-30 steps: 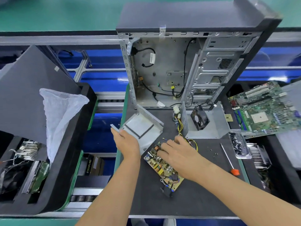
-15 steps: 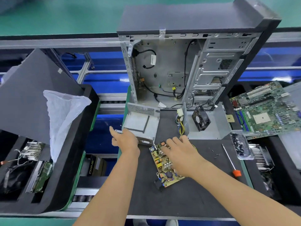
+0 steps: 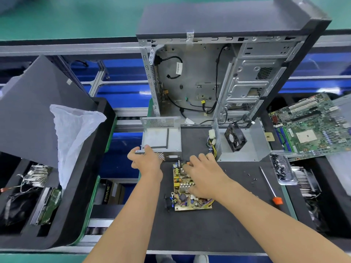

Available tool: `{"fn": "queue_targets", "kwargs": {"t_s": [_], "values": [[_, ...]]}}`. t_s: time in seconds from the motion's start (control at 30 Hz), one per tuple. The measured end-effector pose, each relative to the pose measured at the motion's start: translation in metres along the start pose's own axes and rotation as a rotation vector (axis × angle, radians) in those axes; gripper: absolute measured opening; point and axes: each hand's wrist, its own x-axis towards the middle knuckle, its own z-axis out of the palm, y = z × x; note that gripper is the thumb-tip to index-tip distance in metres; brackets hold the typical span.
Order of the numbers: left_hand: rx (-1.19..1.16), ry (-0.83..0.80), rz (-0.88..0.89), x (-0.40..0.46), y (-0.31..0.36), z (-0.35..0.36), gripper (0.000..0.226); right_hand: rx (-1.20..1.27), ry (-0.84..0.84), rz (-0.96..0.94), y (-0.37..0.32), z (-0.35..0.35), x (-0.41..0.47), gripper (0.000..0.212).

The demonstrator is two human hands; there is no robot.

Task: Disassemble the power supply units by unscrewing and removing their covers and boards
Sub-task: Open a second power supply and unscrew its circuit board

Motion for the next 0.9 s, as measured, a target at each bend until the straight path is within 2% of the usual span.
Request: {"fn": "queue_targets", "kwargs": {"t_s": [0.27, 0.63, 0.73, 0.9], "values": [[0.058, -0.027, 0.059, 0.006, -0.006, -0.007, 0.028, 0.019, 0.028, -0.006, -0.015, 0.004, 0.016, 0.056], [0.092, -0.084, 0.087, 0.006, -0.008, -0.015, 0.035, 0.007, 0.026, 0.108, -0.014, 0.007, 0.016, 0.054], [0.107, -0.121, 0.098, 0.008, -0.007, -0.021, 0.034, 0.009, 0.045, 0.124, -0.016, 0.012, 0.014, 0.059], [0.069, -0.169, 0.069, 0.008, -0.011, -0.034, 0.053, 0.059, 0.083, 0.144, -0.012, 0.023, 0.009, 0.074]]}}
